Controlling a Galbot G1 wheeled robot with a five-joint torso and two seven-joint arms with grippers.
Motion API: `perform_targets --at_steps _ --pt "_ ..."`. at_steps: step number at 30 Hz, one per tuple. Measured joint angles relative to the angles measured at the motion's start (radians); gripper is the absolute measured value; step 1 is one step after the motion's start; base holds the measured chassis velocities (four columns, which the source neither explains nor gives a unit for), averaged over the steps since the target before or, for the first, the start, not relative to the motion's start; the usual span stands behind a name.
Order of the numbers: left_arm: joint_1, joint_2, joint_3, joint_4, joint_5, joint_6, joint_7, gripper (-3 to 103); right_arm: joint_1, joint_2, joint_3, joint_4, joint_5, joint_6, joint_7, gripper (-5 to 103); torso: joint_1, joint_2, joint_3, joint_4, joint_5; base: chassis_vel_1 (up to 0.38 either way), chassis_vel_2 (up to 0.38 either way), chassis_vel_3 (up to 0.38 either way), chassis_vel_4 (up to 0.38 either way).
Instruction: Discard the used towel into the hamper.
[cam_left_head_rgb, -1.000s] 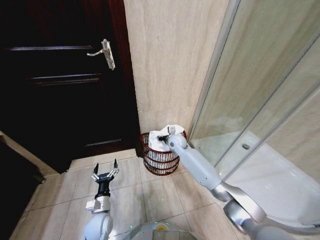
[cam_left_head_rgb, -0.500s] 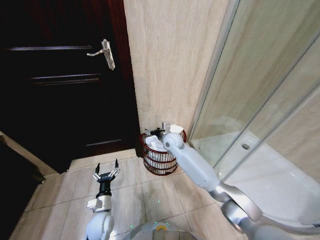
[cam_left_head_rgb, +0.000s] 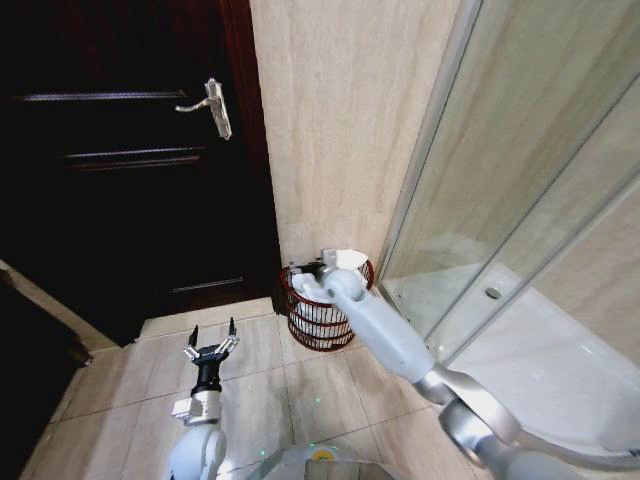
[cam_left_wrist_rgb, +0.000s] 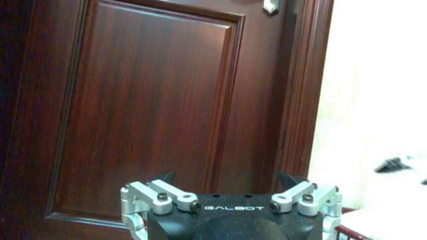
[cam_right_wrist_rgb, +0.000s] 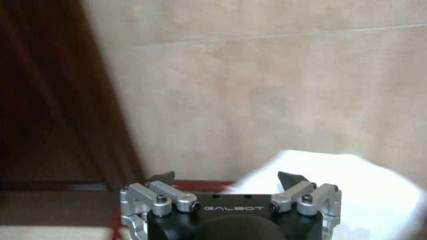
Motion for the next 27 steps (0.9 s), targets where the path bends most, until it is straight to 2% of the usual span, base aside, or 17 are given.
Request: perform_targets --at_steps 2,6,11,19,27 --pt "-0.008 -0.003 0.005 0.005 0.003 0.000 0.003 100 -0.003 -0.064 0.011 0.006 -0.006 -0.033 -0.013 100 0.000 0.000 0.000 -0.0002 0.0000 0.000 0.000 0.000 0.000" --pt "-0.011 -0.002 0.009 0.011 0.006 0.000 0.006 100 0.003 -0.099 0.012 -0.019 -0.038 -0.077 -0.064 100 0.000 0.000 0.000 -0.0001 0.0000 0.000 0.000 0.000 0.000" --pt "-0.016 -0.010 0.011 0.011 0.011 0.001 0.009 100 0.032 -0.105 -0.009 -0.087 -0.089 -0.095 -0.120 100 0.000 0.000 0.000 0.0001 -0.0001 0.000 0.000 0.000 0.000" --pt "-0.012 -0.011 0.004 0.002 0.010 0.003 0.010 100 0.057 -0.096 -0.034 -0.158 -0.146 -0.118 -0.120 100 0.000 0.000 0.000 0.0003 -0.0001 0.000 0.000 0.000 0.000" --pt "-0.010 -0.010 0.004 0.019 0.004 -0.006 0.010 100 0.074 -0.097 -0.037 -0.190 -0.149 -0.119 -0.128 100 0.000 0.000 0.000 0.0001 -0.0002 0.000 0.000 0.000 0.000"
